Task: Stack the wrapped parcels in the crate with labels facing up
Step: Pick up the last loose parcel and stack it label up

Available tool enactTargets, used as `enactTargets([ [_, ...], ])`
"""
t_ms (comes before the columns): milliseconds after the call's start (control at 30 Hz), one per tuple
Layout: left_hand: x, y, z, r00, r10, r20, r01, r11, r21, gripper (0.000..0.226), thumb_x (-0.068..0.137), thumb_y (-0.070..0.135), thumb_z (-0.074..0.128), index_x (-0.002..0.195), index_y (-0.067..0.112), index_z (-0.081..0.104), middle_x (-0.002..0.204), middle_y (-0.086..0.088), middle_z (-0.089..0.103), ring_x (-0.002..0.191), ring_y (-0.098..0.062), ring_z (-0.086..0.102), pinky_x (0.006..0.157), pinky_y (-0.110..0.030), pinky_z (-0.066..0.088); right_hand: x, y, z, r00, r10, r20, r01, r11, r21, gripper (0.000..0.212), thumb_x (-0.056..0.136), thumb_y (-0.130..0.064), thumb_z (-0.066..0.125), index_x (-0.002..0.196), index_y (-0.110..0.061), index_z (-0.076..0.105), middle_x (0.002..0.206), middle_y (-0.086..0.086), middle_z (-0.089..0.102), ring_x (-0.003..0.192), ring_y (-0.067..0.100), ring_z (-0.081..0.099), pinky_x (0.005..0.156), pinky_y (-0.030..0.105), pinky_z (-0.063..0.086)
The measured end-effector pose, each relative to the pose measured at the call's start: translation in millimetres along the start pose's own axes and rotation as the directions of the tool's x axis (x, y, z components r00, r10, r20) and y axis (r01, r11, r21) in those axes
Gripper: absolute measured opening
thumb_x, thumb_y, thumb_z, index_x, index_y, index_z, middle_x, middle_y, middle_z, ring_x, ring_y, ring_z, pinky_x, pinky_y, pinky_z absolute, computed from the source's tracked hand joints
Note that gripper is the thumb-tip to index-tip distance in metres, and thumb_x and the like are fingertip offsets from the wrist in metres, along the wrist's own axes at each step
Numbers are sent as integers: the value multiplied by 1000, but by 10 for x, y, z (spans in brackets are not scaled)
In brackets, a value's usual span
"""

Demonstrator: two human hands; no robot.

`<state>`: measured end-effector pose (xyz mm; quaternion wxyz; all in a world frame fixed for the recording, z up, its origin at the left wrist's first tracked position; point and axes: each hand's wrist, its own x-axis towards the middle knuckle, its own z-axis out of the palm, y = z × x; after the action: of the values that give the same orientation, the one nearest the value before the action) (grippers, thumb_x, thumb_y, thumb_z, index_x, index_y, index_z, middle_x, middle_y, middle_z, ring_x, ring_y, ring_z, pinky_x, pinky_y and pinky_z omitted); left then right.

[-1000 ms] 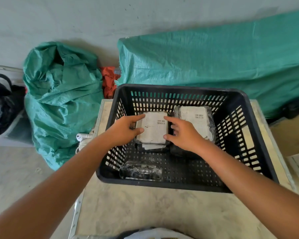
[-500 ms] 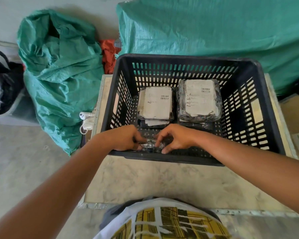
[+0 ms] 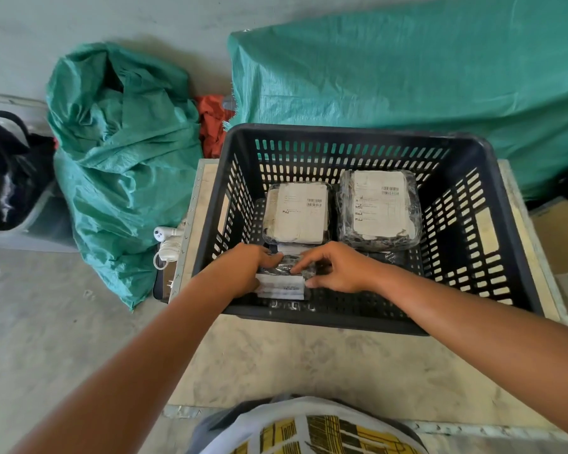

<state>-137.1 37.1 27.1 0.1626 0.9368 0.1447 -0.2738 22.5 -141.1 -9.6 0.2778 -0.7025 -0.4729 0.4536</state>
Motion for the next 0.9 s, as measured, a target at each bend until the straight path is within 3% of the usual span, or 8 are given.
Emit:
enactTargets([
  [133,-25,-10,28,988,42,-148,-63,988,-143,68,90,7,69,149,31,46,151,0,50,131,-24,52,110,-38,43,-102,-85,-147,991,-41,-128,44,999,27,42,93,-18,74,107,-58,72,119,-32,65,114,-18,55,99,17,42],
  [267,-148,39,-1,864,126,-487,-281,924,-260,50,96,7,64,140,31,59,154,-7,45,140,-27,44,114,-37,41,-338,-219,-389,965,-52,-257,79,992,95,42,96,-18,70,99,-60,73,115,-24,70,112,-3,62,98,21,49],
  [400,-318,177,-184,710,24,-704,-474,755,-453,55,96,8,64,138,43,57,164,4,26,147,-4,29,108,-8,34,-617,-441,-750,919,-65,-389,161,962,220,30,96,-19,70,100,-48,77,112,-21,73,102,6,69,88,21,56],
  [500,-409,305,-370,661,46,-749,-593,644,-484,60,92,1,68,140,34,56,165,1,26,149,-3,28,113,-15,34,-767,-625,-1058,895,-64,-441,262,876,404,17,90,-30,71,103,-38,79,107,-16,72,101,9,68,83,33,62],
  [567,-443,376,-508,653,62,-755,-616,622,-482,57,90,2,70,139,28,58,163,0,30,149,-9,30,114,-21,35,-804,-709,-1243,885,-71,-461,327,799,505,17,92,-26,71,107,-28,79,108,4,65,100,20,63,82,50,61],
  [633,-464,422,-663,663,34,-748,-617,591,-520,61,88,3,72,139,33,58,158,1,36,146,-7,36,114,-23,38,-797,-793,-1379,867,-66,-493,361,767,531,21,94,-21,65,111,-24,78,116,18,61,106,28,61,81,56,60],
  [767,-465,454,-925,717,-50,-695,-568,535,-625,71,88,3,73,138,48,52,149,5,46,132,7,48,108,-16,41,-698,-907,-1455,771,-122,-625,423,832,360,30,97,-16,68,123,-31,73,131,-2,68,125,13,61,97,39,57],
  [900,-358,405,-996,755,-110,-647,-548,435,-714,71,90,2,71,146,39,48,145,12,54,127,-1,57,106,-26,48,-596,-910,-1368,771,-141,-621,433,832,348,73,71,-42,88,137,-50,58,147,-7,53,121,10,65,97,31,56],
])
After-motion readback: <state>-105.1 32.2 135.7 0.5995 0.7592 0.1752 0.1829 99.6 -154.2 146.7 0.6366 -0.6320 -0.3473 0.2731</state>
